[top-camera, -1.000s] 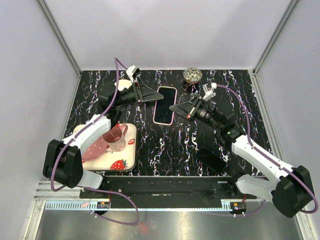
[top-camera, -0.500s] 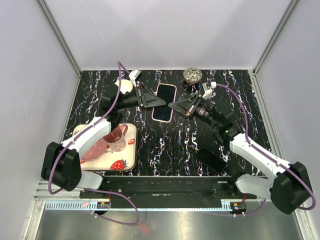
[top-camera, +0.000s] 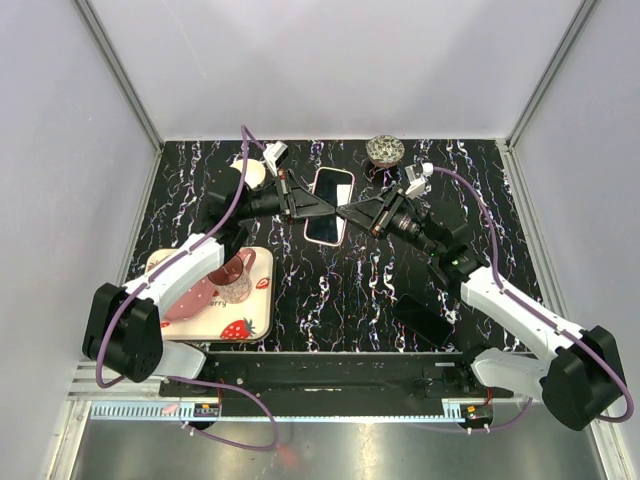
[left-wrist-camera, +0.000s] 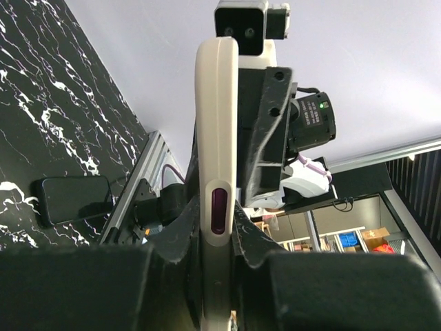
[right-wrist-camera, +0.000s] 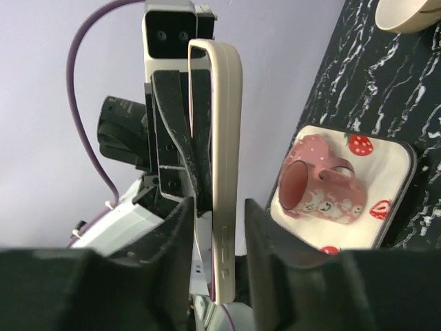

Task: Take the phone out of the phone case
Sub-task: Remove the phone case from the phone.

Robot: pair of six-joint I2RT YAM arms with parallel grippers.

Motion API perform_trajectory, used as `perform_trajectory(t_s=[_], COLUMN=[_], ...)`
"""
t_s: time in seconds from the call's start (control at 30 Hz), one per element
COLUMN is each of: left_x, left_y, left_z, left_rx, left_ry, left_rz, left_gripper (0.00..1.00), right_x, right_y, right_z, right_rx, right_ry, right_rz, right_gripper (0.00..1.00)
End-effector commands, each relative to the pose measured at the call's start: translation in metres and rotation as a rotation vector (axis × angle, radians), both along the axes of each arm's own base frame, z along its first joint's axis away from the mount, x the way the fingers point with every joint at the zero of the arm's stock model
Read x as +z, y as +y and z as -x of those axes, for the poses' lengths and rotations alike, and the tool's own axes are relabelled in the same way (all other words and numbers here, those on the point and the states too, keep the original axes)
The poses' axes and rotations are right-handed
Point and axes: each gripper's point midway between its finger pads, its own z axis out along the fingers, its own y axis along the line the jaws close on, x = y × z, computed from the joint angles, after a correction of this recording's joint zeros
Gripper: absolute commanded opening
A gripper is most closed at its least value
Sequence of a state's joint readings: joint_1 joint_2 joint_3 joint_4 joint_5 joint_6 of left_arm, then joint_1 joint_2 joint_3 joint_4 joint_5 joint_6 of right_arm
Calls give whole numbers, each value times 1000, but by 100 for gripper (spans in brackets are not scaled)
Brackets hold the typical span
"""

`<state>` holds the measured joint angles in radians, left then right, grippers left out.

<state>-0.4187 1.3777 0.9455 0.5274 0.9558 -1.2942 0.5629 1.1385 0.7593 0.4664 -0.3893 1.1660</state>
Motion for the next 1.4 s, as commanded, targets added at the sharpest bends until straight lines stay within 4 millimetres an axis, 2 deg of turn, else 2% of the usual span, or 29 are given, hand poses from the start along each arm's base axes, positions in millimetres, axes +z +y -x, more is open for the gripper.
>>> perform_trajectory(t_s=[0.0,0.03,0.1,0.13,0.27,0.33,0.43,0.73,1.0,1.07,1.2,1.37], left_x=[36,38,40,45,59,64,70,81,80,81,82,86], left_y=[-1,-1,0,1,2,2,3,6,8,8,8,9], left_z=[7,8,11,12,15,16,18,24,26,27,28,29], left_rx=[-14,-15,-16,-13,-22,-30,-23,-33,-36,-35,-39,-41], left_ry=[-146,-153,-168,-183,-218,-226,-237,-249,-249,-252,-255,-260], left_rz=[58,59,68,80,114,123,146,200,203,205,208,221], left_gripper=[0,0,0,0,0,0,0,0,0,0,0,0], right_x=[40,43,56,70,81,92,98,87,104,101,95,87], right_y=[-21,-27,-39,-41,-32,-28,-22,-22,-51,-54,-40,-25], right_z=[-3,-6,-14,-14,-30,-32,-38,-49,-48,-50,-52,-54], right_rx=[-87,-103,-135,-127,-84,-64,-38,-65,-234,-259,-184,-79], right_ry=[-99,-105,-126,-149,-147,-160,-150,-105,-152,-146,-118,-84], right_rz=[1,-3,-14,-24,-28,-78,-116,-139,-178,-152,-135,-228], right_gripper=[50,58,59,59,58,55,52,57,61,62,64,70])
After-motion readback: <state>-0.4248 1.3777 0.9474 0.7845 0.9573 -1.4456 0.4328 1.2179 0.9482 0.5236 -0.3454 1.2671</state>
